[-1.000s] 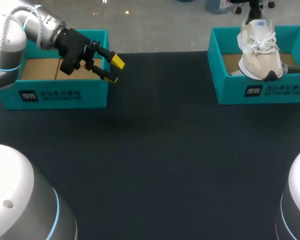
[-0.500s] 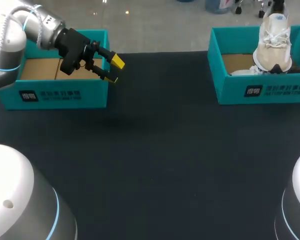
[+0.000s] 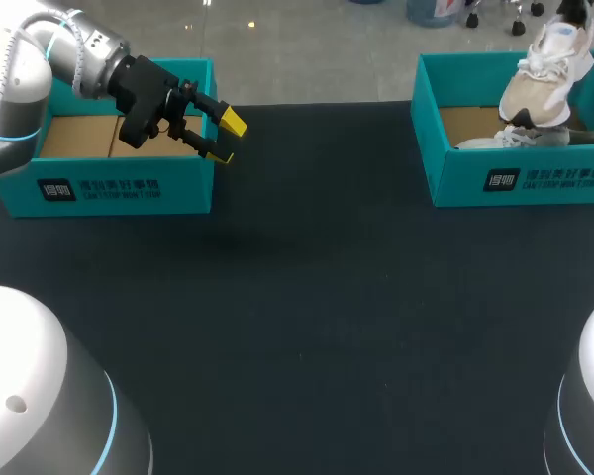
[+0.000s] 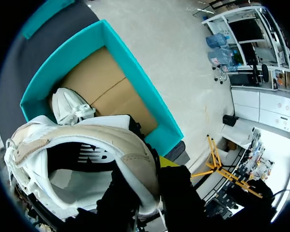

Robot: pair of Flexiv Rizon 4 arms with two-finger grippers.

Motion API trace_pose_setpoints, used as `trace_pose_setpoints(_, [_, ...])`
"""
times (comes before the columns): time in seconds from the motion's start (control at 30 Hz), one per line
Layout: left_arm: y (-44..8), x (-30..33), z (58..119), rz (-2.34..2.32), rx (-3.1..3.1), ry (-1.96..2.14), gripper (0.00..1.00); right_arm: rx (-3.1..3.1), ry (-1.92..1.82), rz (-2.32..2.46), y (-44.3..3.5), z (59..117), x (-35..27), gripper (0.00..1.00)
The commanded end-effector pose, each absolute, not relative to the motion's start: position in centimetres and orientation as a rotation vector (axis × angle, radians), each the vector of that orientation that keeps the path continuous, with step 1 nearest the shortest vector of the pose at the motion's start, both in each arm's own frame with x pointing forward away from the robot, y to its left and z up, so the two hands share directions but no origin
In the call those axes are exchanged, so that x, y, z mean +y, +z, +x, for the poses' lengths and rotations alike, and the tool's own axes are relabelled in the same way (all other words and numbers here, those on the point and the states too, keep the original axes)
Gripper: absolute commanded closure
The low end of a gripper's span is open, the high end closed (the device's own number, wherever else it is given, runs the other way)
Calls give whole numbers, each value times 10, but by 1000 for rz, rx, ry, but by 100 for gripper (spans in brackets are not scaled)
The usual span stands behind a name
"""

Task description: Take the shoe out of the shoebox, open the shoe tongue, remove and reinsert the insole, then place the shoe into the shoebox

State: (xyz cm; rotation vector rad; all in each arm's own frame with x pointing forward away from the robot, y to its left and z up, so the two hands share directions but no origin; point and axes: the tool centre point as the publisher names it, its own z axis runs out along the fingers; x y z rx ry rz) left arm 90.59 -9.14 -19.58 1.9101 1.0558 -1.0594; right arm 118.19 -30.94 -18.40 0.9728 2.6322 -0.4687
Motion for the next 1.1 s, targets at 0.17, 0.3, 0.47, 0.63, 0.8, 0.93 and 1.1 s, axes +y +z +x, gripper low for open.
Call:
trace_pose_setpoints(0.17, [-196,-91,906,1913,1055,-1058,0,2265,-380,1701,-179,1176,-314,100])
trace_pose_setpoints(0.3, [-196,-91,906,1913,1055,-1058,0,2055,-372,1865,-179,1172,-316,100])
trace_pose_setpoints(0.47, [-196,-91,906,1913,1055,-1058,0,1820,-421,2045,-184,1169,-325,100])
trace_pose_setpoints(0.63, [-196,-91,906,1913,1055,-1058,0,1636,-420,2172,-187,1157,-333,100])
trace_pose_setpoints(0.8, [-196,-91,906,1913,1055,-1058,0,1648,-401,2199,-189,1155,-335,100])
trace_pose_setpoints(0.93, [-196,-91,906,1913,1055,-1058,0,1648,-401,2199,-189,1155,-335,100])
trace_pose_setpoints(1.1, [-196,-91,906,1913,1055,-1058,0,1648,-401,2199,-189,1155,-335,100])
